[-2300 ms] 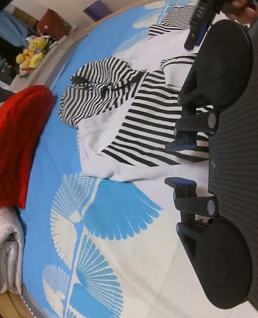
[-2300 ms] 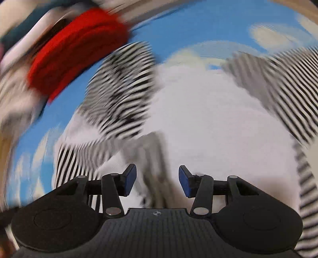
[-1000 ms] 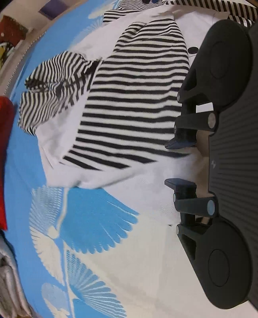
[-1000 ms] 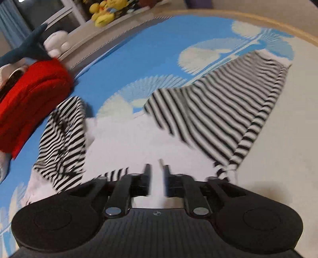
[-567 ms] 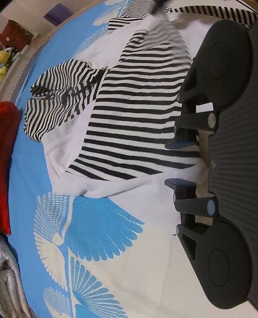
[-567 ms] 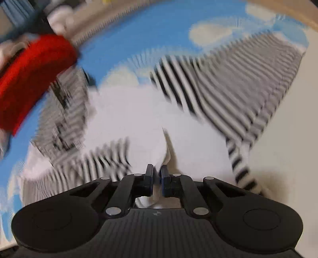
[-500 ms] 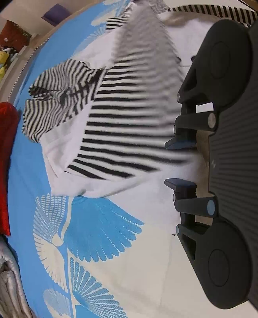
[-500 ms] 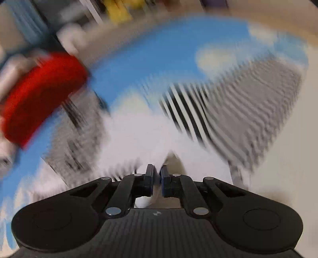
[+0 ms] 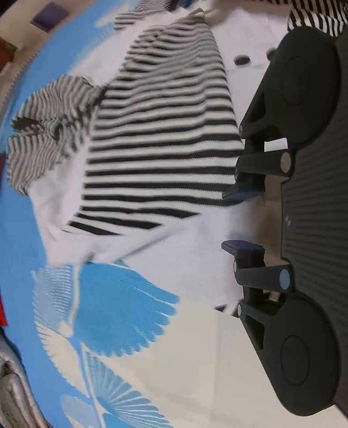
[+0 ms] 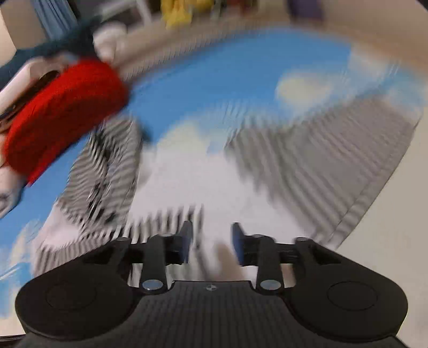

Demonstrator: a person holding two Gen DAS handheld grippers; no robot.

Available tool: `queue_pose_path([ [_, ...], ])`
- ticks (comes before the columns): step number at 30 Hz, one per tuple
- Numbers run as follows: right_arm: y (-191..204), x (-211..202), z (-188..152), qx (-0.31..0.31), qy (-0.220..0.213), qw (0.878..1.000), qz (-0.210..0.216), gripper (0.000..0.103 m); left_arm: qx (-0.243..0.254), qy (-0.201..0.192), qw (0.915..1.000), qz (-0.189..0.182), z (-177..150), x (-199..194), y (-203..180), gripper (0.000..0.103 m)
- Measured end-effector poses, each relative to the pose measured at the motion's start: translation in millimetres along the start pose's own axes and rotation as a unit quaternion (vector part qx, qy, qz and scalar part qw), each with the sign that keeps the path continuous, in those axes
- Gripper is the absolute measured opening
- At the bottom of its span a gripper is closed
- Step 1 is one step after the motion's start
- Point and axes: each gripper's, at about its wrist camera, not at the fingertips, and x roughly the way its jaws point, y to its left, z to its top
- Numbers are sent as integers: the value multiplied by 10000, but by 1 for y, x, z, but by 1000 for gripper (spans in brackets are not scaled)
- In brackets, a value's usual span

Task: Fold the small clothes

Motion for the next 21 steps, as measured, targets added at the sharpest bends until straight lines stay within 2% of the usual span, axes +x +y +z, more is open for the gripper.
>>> queue_pose_path([
  [1,-8,17,-1,260,637,9976,63,39,-18,-18,10000,-3,1,-1,0,37],
  [2,-19,29,-5,583,1053,9927,1,32,-59,-51,10000,-36,2,-4,0,37],
  [3,-25,30,-7,817,1044,9912,-25,28,-98,-106,9999,-92,4,-8,1,38],
  [5,-21,22,-1,641,856,9943,-30,31,-124,-264,9994,-179,7,-18,-1,38],
  [7,-7,9,6,121,459,9989,-12,41,-82,-431,9989,-189,10,-28,-6,39],
  [8,-2,1,10,-43,302,9995,20,51,-33,-518,9985,-185,11,-33,-10,40],
  [9,-5,-2,16,-119,244,9996,77,55,26,-597,9980,-181,11,-38,-15,41],
  [11,-12,-10,19,-177,194,9995,173,55,136,-800,9965,-220,11,-49,-26,47],
  [14,-35,-27,27,-95,-49,9998,142,55,307,-1014,9938,-338,11,-59,-41,48],
  [16,-50,-34,36,-40,-197,9998,92,57,388,-1075,9927,-386,8,-63,-48,48],
  [18,-64,-43,43,-26,-309,9995,36,65,459,-1105,9919,-415,5,-65,-56,48],
  [21,-88,-55,54,-107,-535,9983,-200,66,505,-1170,9908,-465,3,-68,-64,48],
])
